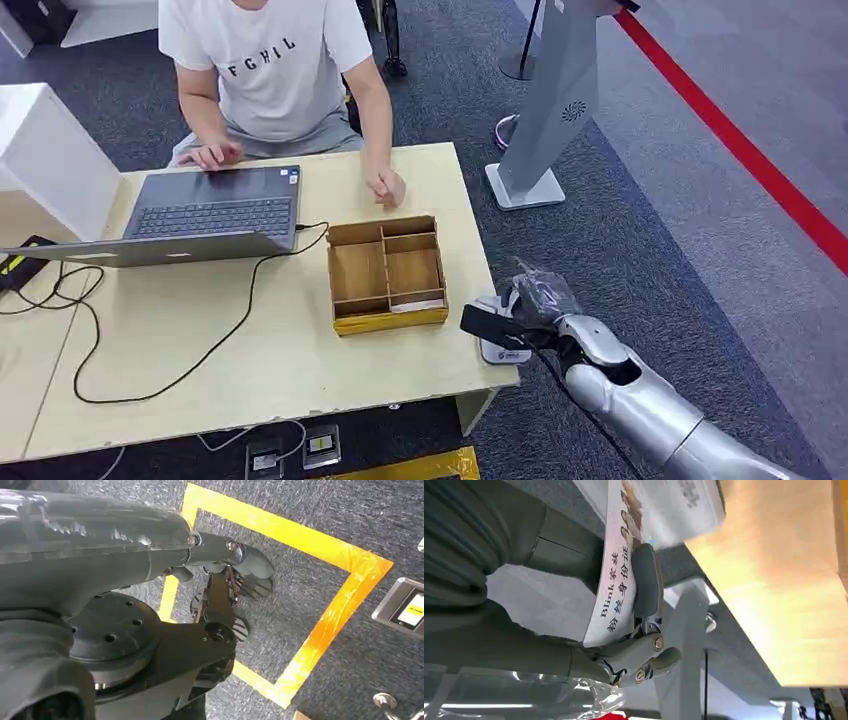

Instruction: Pass the card to the sensor for recognition and then transmit it.

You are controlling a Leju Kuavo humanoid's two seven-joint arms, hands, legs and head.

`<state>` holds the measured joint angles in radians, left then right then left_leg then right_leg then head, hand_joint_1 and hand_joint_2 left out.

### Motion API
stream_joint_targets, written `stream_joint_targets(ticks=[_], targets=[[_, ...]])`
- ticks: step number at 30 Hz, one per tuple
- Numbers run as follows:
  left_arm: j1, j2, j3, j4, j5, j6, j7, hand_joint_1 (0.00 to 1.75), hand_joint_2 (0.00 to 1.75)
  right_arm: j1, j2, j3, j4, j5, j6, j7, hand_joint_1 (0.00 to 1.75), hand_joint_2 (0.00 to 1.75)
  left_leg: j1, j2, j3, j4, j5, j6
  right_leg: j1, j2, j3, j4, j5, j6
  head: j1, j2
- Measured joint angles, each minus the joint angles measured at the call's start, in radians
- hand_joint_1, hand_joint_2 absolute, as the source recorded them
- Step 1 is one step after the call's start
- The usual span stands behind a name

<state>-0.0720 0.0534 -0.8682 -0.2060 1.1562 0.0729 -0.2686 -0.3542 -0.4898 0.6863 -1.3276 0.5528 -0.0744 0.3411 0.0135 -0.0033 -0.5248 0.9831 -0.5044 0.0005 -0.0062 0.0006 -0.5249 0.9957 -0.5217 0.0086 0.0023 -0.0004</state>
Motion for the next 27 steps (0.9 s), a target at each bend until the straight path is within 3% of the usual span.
stream_joint_targets(ticks=[5,11,16,22,27], targets=[[-0.002,0.003,-0.001,0.000,-0.008,-0.003,0.000,0.00,0.00,-0.078,0.000,0.007,-0.059,0.011,0.033,0.039,1.75,1.75,0.000,0.000,-0.001,0.000,0.000,0.000,0.000,0.001,0.000,0.001,0.000,0.000,0.000,0.000],[-0.005,0.008,-0.008,0.001,-0.011,-0.011,-0.002,0.00,0.00,-0.261,0.001,0.057,-0.150,-0.018,0.080,0.122,1.75,1.75,0.000,0.000,-0.001,0.000,0.000,0.000,0.000,0.001,-0.001,0.001,0.000,0.000,0.000,0.000],[-0.005,0.008,-0.008,0.002,-0.005,-0.013,-0.004,0.00,0.00,-0.351,0.006,0.108,-0.177,-0.048,0.092,0.138,1.75,1.75,0.000,0.000,-0.002,0.000,0.001,0.000,0.000,0.001,-0.001,0.002,0.000,0.000,0.000,0.000],[-0.005,0.010,-0.008,0.004,0.006,-0.013,-0.003,0.00,0.00,-0.478,0.049,0.198,-0.179,-0.098,0.094,0.144,1.75,1.75,0.000,0.000,-0.002,0.000,0.001,0.000,0.000,0.001,-0.001,0.002,0.000,0.000,0.000,0.000],[-0.006,0.010,-0.008,0.004,0.006,-0.012,-0.003,0.00,0.00,-0.503,0.060,0.224,-0.177,-0.107,0.094,0.141,1.75,1.75,0.000,0.001,-0.002,0.000,0.001,0.000,0.000,0.001,-0.002,0.002,0.000,0.000,0.001,0.000]])
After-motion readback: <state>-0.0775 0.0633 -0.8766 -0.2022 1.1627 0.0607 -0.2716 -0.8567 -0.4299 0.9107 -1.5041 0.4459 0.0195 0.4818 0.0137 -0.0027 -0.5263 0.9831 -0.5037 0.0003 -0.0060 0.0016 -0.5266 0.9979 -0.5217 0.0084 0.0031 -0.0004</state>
